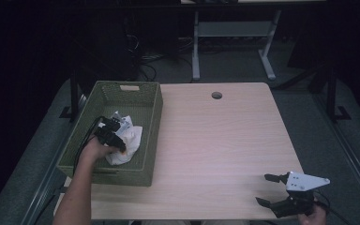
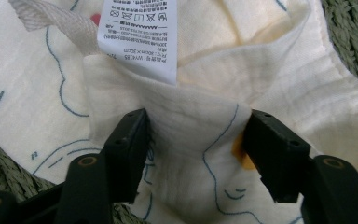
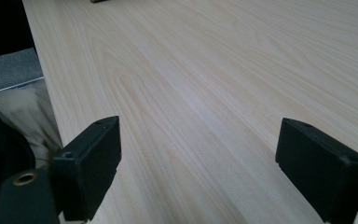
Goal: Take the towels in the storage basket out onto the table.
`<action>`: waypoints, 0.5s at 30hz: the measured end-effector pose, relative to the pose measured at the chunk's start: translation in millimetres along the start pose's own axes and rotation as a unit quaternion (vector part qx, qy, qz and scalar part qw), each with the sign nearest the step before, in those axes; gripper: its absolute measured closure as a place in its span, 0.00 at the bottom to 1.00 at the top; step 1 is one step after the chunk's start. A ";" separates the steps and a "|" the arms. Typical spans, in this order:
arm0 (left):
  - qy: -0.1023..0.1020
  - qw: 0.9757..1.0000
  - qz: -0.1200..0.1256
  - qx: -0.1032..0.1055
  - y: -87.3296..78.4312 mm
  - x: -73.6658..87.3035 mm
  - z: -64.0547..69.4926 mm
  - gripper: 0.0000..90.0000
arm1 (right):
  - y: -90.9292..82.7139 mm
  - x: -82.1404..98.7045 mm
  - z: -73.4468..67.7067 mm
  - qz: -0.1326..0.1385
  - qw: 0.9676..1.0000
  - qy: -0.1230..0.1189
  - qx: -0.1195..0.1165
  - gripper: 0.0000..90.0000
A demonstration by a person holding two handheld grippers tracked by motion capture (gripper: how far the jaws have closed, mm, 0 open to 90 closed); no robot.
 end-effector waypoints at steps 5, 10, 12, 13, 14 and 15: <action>-0.004 1.000 -0.002 0.001 -1.0 -1.1 1.6 0.55 | 0.3 0.0 -0.7 -0.002 1.000 0.000 0.001 0.15; -0.023 1.000 0.006 0.014 -2.6 1.4 -0.6 0.69 | 1.2 -0.1 -0.7 -0.005 1.000 -0.001 0.000 0.15; -0.027 0.999 0.009 0.016 -2.9 2.6 -1.7 0.72 | 0.9 -0.3 -1.2 -0.004 1.000 -0.001 0.000 0.15; -0.030 0.999 0.012 0.019 -3.0 3.4 -1.9 0.74 | 0.7 -0.2 -1.2 -0.003 1.000 -0.001 -0.001 0.15; -0.033 0.999 0.015 0.021 -3.4 4.1 -2.0 0.77 | 0.6 -0.2 -1.2 -0.003 1.000 -0.001 -0.001 0.15; -0.033 0.999 0.015 0.021 -3.4 4.1 -2.0 0.79 | 0.6 -0.2 -1.2 -0.003 1.000 -0.001 -0.001 0.15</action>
Point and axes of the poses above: each handheld gripper's, and its own axes: y roughly forward along the jaws, x roughly out of its underside, z roughly to its right, the point moved 1 cm from there along y, roughly forward along the jaws, and after that the axes turned 14 degrees about y, right-handed, at the moved point
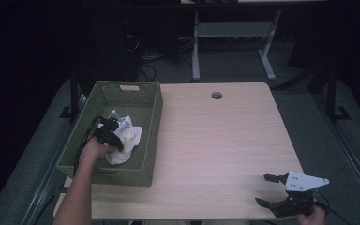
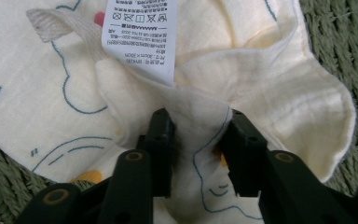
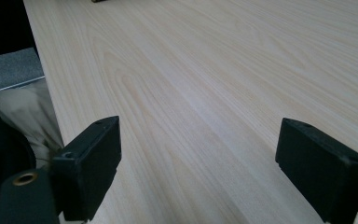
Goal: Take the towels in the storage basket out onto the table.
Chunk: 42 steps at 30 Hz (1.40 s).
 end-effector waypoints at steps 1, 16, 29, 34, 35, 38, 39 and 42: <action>-0.002 1.000 0.003 0.009 -0.4 0.8 -0.2 0.82 | 0.0 -0.1 0.0 0.000 1.000 0.000 0.000 0.15; 0.009 0.998 0.064 -0.010 -36.4 8.3 8.3 0.86 | 0.0 0.2 1.1 -0.001 1.000 0.002 0.002 0.15; -0.016 0.984 0.179 0.015 -76.8 32.5 13.1 0.86 | -1.2 0.0 3.2 0.008 1.000 0.009 0.004 0.15; -0.029 0.977 0.208 0.033 -82.4 37.8 10.8 0.85 | -2.6 0.2 4.9 0.010 1.000 0.011 0.005 0.15; -0.033 0.976 0.214 0.036 -83.5 38.6 10.4 0.85 | -2.7 0.1 5.2 0.010 1.000 0.011 0.005 0.15; -0.040 0.971 0.232 0.049 -86.1 40.5 9.7 0.85 | -2.7 0.0 5.7 0.010 1.000 0.012 0.006 0.15; -0.043 0.968 0.239 0.057 -86.8 41.4 9.5 0.85 | -2.7 -0.1 5.8 0.010 1.000 0.014 0.006 0.15; -0.050 0.961 0.260 0.076 -88.6 43.5 9.4 0.85 | -2.8 -0.2 6.5 0.011 1.000 0.014 0.005 0.15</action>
Point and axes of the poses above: each handheld gripper's, and its own axes: y roughly forward along the jaws, x roughly out of its underside, z roughly to its right, the point moved 1 cm from there along y, roughly forward along the jaws, and after that the axes turned 14 degrees about y, right-handed, at the moved point
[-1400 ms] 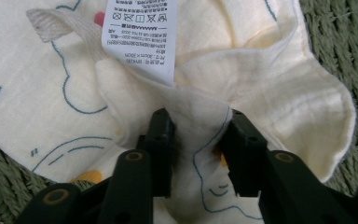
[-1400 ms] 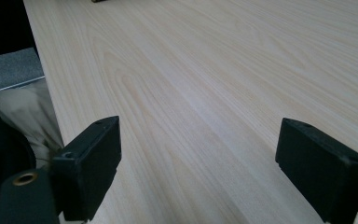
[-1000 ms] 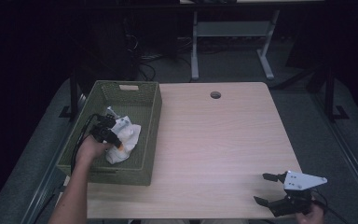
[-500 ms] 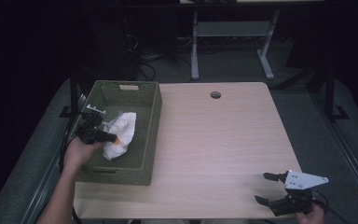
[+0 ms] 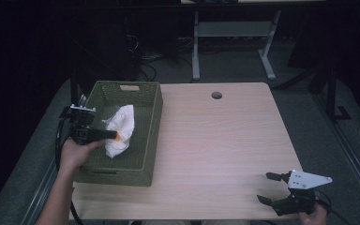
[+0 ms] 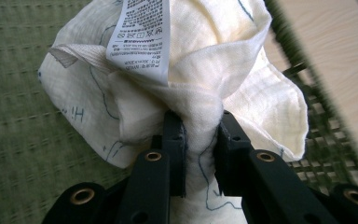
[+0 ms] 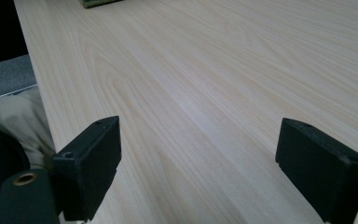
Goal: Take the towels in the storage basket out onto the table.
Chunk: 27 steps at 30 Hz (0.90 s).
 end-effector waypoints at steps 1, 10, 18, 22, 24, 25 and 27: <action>-0.004 1.000 0.009 0.005 -0.6 0.1 0.2 0.85 | -0.4 -0.1 0.3 0.000 1.000 0.000 0.001 0.15; -0.016 0.997 0.059 0.050 -7.9 0.2 0.0 0.85 | -2.2 -0.1 2.0 0.003 1.000 0.005 0.003 0.15; -0.025 0.993 0.093 0.073 -13.7 -1.5 0.2 0.85 | -2.9 -0.6 2.8 0.008 1.000 0.005 0.004 0.15; -0.029 0.991 0.105 0.077 -16.5 -2.8 0.8 0.85 | -3.0 -0.6 3.3 0.008 1.000 0.008 0.004 0.15; -0.029 0.991 0.107 0.078 -17.9 -3.0 1.3 0.85 | -3.3 -0.6 3.4 0.008 1.000 0.008 0.004 0.15; -0.026 0.991 0.107 0.079 -18.5 -3.1 1.2 0.85 | -3.4 -0.6 3.4 0.008 1.000 0.008 0.004 0.15; -0.031 0.990 0.114 0.083 -19.9 -4.1 2.2 0.85 | -3.6 -0.4 3.9 0.009 1.000 0.008 0.004 0.15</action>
Point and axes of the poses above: each handheld gripper's, and its own axes: y roughly forward along the jaws, x roughly out of its underside, z roughly to its right, the point moved 1 cm from there along y, roughly forward along the jaws, and after that the axes turned 14 degrees about y, right-handed, at the moved point
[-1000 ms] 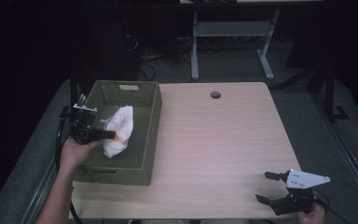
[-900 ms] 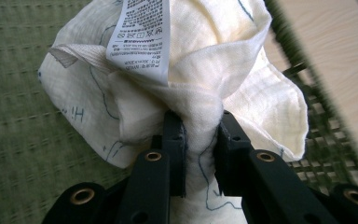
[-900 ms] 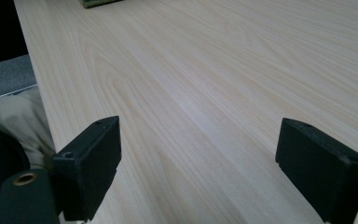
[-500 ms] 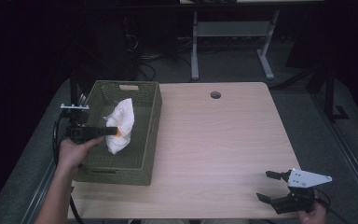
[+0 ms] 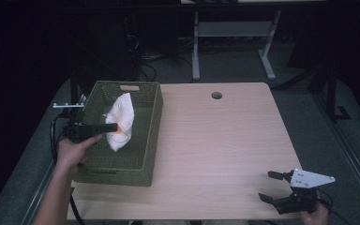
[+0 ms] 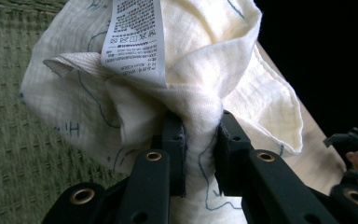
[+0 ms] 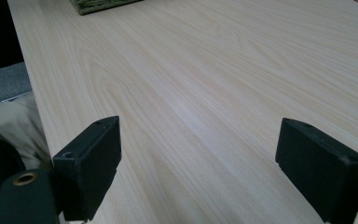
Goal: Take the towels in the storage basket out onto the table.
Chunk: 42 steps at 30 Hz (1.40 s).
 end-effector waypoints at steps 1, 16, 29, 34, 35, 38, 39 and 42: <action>0.000 1.000 0.003 0.001 -0.6 -1.3 0.6 0.86 | 0.1 0.1 0.4 0.001 1.000 0.000 0.000 0.15; -0.001 0.999 0.036 0.034 -0.8 -16.0 14.3 0.85 | -2.6 -1.0 0.5 0.011 1.000 0.004 -0.003 0.15; 0.006 0.997 0.043 0.056 3.4 -31.9 30.1 0.85 | -1.1 -1.5 -1.1 0.008 1.000 -0.002 -0.002 0.15; 0.015 0.997 0.039 0.066 9.9 -38.6 37.3 0.85 | -1.5 -1.7 -1.1 0.008 1.000 -0.001 -0.002 0.15; 0.017 0.997 0.037 0.067 11.1 -39.7 38.4 0.85 | -1.4 -1.7 -1.2 0.008 1.000 0.000 -0.003 0.15; 0.020 0.997 0.036 0.068 14.0 -42.9 41.5 0.85 | -1.9 -1.8 -1.4 0.010 1.000 -0.001 -0.003 0.15; 0.021 0.997 0.036 0.068 14.5 -43.6 42.1 0.85 | -2.1 -1.9 -1.5 0.010 1.000 -0.001 -0.003 0.15; 0.020 0.997 0.034 0.070 17.0 -46.3 44.2 0.85 | -2.7 -2.3 -1.7 0.012 1.000 -0.003 -0.003 0.15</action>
Point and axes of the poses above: each handheld gripper's, and its own axes: y roughly forward along the jaws, x roughly out of its underside, z roughly to its right, the point moved 1 cm from there along y, roughly forward along the jaws, and after that the axes turned 14 degrees about y, right-handed, at the moved point
